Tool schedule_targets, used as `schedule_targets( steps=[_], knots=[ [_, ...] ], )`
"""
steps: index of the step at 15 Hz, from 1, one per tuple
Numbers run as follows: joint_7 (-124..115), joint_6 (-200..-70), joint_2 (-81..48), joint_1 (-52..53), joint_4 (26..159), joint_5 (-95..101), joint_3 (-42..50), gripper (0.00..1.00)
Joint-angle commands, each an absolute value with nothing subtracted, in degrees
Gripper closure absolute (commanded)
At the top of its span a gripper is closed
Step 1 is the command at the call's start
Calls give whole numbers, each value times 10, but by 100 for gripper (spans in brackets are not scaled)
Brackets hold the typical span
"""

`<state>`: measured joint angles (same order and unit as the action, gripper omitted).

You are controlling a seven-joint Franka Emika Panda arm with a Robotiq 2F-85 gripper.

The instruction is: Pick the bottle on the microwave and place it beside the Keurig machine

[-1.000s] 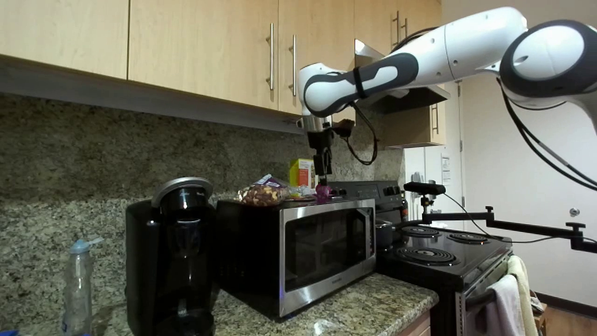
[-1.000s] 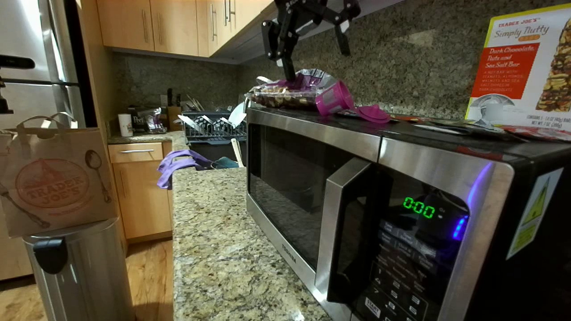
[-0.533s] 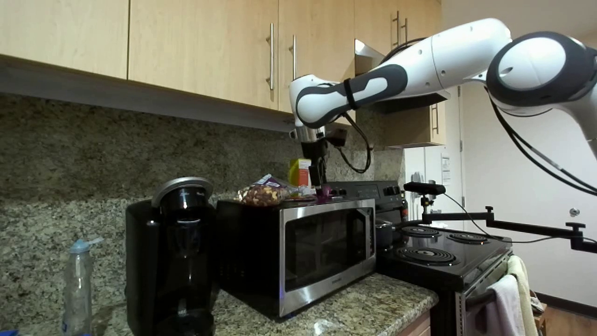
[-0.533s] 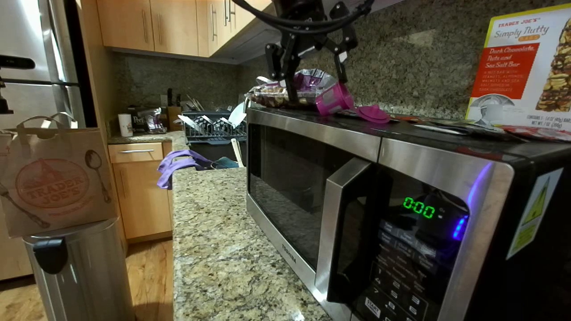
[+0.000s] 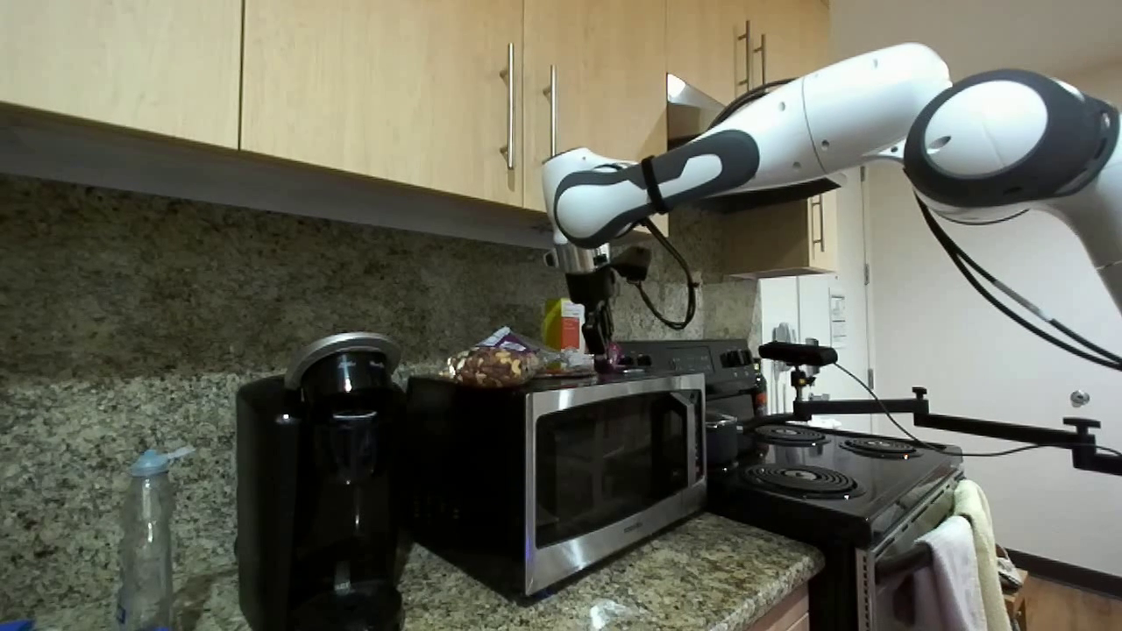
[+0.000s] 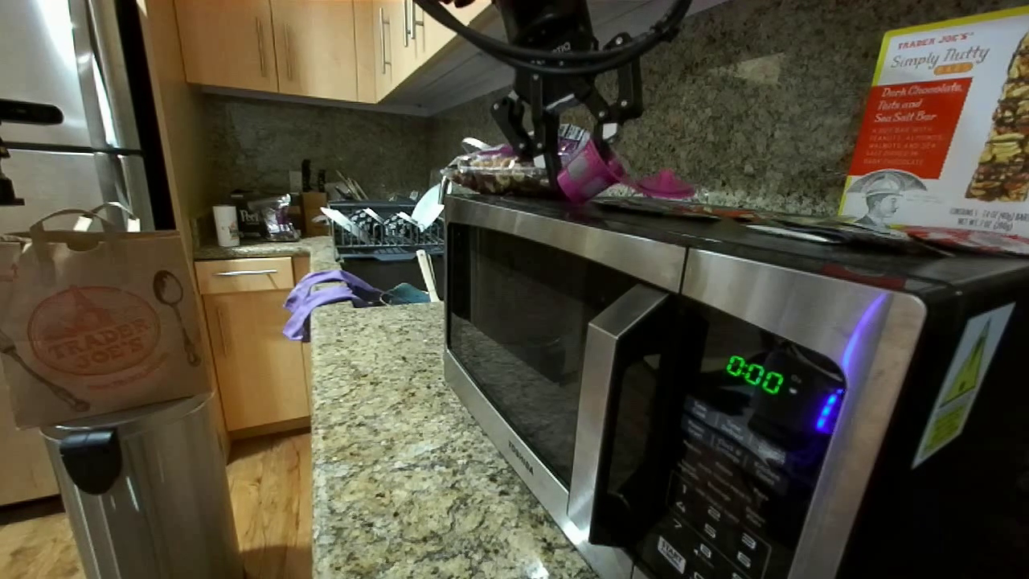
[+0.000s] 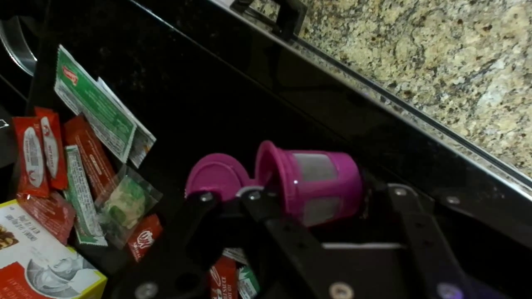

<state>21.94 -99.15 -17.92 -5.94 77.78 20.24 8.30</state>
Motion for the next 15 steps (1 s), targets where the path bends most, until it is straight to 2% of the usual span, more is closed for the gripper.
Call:
schedule_targets(
  steps=[1, 2, 4, 8, 15],
  knots=[
    [217, -977, -180, -62, 755, 215, 75, 88],
    [211, -981, -172, -59, 758, 221, 76, 92],
    [198, -994, -156, -48, 763, 242, 75, 88],
    [196, -1001, -148, -10, 756, 298, 74, 88],
    [157, -871, -219, 26, 699, 388, 56, 88]
  ],
)
